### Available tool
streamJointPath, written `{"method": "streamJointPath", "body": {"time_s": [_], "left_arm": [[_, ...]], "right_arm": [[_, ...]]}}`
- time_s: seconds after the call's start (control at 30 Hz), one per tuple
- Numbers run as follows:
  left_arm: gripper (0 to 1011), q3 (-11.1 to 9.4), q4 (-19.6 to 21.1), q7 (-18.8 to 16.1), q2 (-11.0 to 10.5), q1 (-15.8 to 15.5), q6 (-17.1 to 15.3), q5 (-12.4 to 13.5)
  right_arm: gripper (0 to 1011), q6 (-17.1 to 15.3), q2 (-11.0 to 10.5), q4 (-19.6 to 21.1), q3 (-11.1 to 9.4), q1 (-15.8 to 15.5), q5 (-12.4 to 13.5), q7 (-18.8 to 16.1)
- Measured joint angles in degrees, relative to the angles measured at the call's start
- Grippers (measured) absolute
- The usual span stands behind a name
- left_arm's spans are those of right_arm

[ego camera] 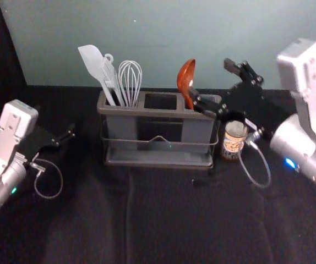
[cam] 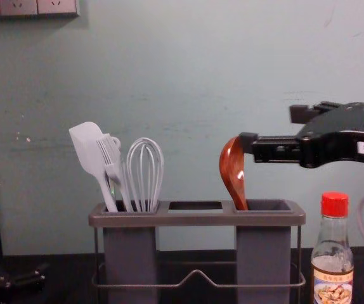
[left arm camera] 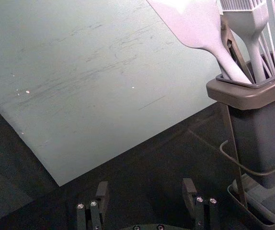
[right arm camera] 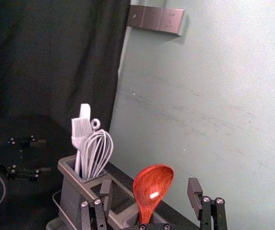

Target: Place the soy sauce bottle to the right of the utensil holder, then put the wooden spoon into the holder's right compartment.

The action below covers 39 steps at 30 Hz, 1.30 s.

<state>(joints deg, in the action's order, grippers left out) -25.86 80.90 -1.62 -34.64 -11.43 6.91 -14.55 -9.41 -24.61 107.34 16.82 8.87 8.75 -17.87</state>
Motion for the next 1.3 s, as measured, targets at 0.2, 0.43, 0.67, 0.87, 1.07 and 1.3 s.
{"method": "streamJointPath", "body": {"time_s": [0.2, 0.43, 0.67, 0.87, 1.07, 1.3], "left_arm": [[1005, 0.00, 0.00, 0.00, 0.00, 0.00, 0.00, 0.00], [1005, 0.00, 0.00, 0.00, 0.00, 0.00, 0.00, 0.00], [1005, 0.00, 0.00, 0.00, 0.00, 0.00, 0.00, 0.00], [1005, 0.00, 0.00, 0.00, 0.00, 0.00, 0.00, 0.00], [1005, 0.00, 0.00, 0.00, 0.00, 0.00, 0.00, 0.00], [1005, 0.00, 0.00, 0.00, 0.00, 0.00, 0.00, 0.00]], "right_arm": [[1004, 4.27, 1.05, 4.45, -2.38, -9.16, -0.96, 4.51], [1004, 12.23, 3.52, 5.40, -3.12, -18.21, -5.19, 10.42], [1004, 19.91, 5.16, 2.58, -3.67, -22.94, -9.91, 14.57], [1004, 23.93, 6.17, -0.94, -4.38, -24.65, -11.64, 15.71], [1004, 25.74, 7.15, -3.68, -5.78, -25.44, -12.50, 16.66], [1004, 25.98, 7.86, -6.12, -7.23, -24.92, -12.62, 16.38]]}}
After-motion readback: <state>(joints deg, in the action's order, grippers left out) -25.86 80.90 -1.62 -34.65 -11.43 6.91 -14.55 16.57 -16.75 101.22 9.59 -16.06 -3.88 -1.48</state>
